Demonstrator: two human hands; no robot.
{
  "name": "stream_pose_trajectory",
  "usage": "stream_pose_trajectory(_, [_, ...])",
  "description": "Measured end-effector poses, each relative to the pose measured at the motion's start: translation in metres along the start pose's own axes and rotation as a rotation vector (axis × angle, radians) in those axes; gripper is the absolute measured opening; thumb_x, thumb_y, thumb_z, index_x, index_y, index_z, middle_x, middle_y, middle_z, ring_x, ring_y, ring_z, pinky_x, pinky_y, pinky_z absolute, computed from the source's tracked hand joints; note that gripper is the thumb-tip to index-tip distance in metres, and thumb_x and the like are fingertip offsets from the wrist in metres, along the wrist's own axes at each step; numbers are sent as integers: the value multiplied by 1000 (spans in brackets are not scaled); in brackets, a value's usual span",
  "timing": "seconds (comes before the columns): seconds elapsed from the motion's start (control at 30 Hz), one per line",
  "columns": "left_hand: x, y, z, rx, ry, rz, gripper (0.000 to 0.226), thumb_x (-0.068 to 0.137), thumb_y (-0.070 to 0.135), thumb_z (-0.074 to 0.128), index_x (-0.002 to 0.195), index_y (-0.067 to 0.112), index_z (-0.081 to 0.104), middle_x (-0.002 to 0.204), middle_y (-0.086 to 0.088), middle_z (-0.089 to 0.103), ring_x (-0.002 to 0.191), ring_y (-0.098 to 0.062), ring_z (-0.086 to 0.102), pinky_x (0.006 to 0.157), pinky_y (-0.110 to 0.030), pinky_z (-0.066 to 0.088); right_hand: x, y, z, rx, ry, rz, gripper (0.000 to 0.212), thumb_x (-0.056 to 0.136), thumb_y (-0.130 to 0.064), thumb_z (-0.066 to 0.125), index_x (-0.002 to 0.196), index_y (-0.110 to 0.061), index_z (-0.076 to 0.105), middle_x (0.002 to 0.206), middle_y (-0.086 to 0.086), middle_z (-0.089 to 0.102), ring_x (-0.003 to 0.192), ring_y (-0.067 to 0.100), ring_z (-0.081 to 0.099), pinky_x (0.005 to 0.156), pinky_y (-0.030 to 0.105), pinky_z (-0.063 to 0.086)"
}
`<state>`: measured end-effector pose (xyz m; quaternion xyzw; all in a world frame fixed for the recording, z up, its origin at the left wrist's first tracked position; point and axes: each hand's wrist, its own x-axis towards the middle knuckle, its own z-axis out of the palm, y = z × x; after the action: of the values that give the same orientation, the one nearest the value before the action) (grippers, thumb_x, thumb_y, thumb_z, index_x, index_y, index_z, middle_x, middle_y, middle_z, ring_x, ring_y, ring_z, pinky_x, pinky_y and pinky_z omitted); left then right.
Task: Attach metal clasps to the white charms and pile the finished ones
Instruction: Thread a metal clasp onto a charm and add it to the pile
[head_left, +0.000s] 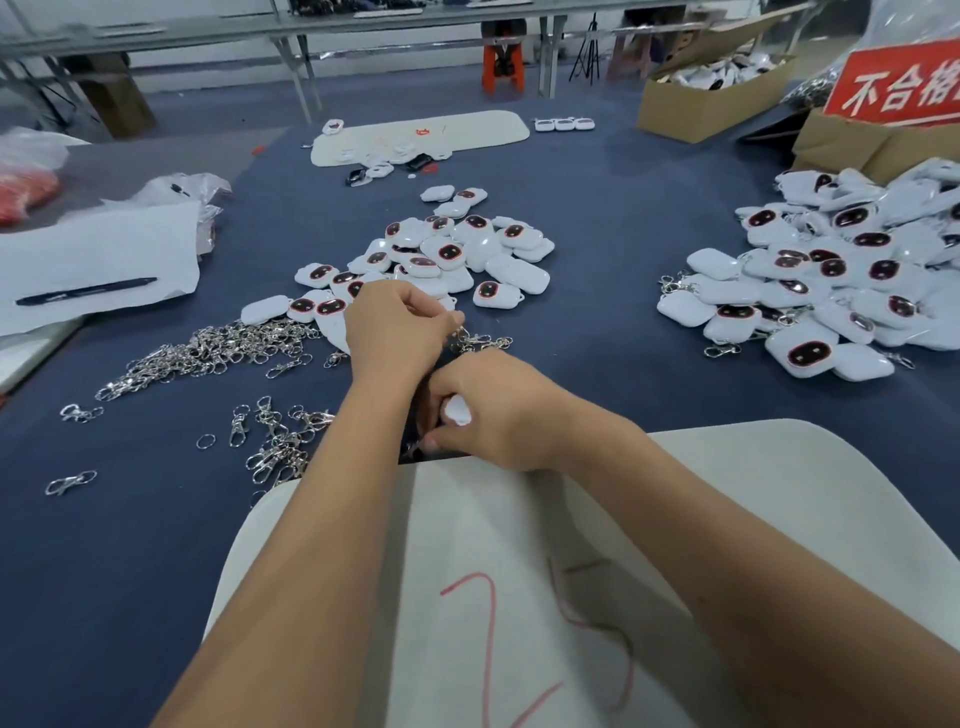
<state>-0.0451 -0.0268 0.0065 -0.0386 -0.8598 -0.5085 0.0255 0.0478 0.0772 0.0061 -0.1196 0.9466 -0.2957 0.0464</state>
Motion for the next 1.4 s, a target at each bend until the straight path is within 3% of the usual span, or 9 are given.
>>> stream_pose_trajectory(0.23, [-7,7,5,-185,231,72,24,78,12,80,86,26,62,68,4,71,73,-16,72,86,-44,58,-2,34,-12,-82,423,277,15,99,-34,67,111,-26,70,112,-5,72,105,21,61,87,36,48])
stream_pose_trajectory(0.4, [-23,10,18,-288,-41,139,18,83,4,75,81,22,75,68,-2,72,68,-18,71,81,-45,62,-11,50,-30,280,592,184,17,99,-23,68,114,-26,76,91,-8,74,100,15,65,90,26,46])
stream_pose_trajectory(0.5, [-30,8,21,-270,-187,185,16,84,-2,72,86,14,76,68,-5,73,63,-15,69,68,-36,61,-23,53,-28,353,597,87,17,97,-21,72,112,-27,76,83,-5,75,88,12,65,83,23,45])
stream_pose_trajectory(0.63, [-40,3,24,-336,-210,178,7,86,1,75,87,7,72,66,-4,73,59,-12,69,59,-20,54,-28,57,-21,356,670,119,7,90,-16,81,95,-20,80,78,-7,75,79,16,68,72,28,51])
stream_pose_trajectory(0.77, [-38,2,23,-441,-222,168,7,87,4,75,89,3,69,63,-4,72,57,-14,66,58,-23,53,-29,61,-21,422,683,96,6,91,-15,79,85,-18,78,79,-5,75,80,20,69,77,35,54])
stream_pose_trajectory(0.97, [-40,5,29,-480,-255,177,10,88,1,70,83,10,72,61,-5,68,55,-13,61,55,-21,50,-31,65,-22,477,671,34,12,90,-17,81,99,-19,73,87,-9,78,91,7,71,88,25,50])
stream_pose_trajectory(1.1, [-40,7,29,-473,-247,169,13,88,0,68,83,11,72,62,-5,67,55,-12,61,54,-22,49,-32,67,-22,514,706,13,9,87,-11,82,93,-16,77,81,-9,77,77,2,70,77,15,50])
stream_pose_trajectory(1.23, [-42,8,30,-467,-202,183,11,85,1,65,82,10,70,57,-1,64,56,-14,61,57,-26,51,-33,63,-22,532,640,3,15,85,-18,86,97,-19,77,83,-2,78,83,18,72,82,25,54])
stream_pose_trajectory(1.4, [-42,8,32,-373,-142,258,10,82,6,67,82,15,71,60,-1,65,66,-32,65,65,-42,54,-31,60,-21,417,659,57,10,87,-13,83,95,-18,79,82,-5,78,84,13,71,81,28,54])
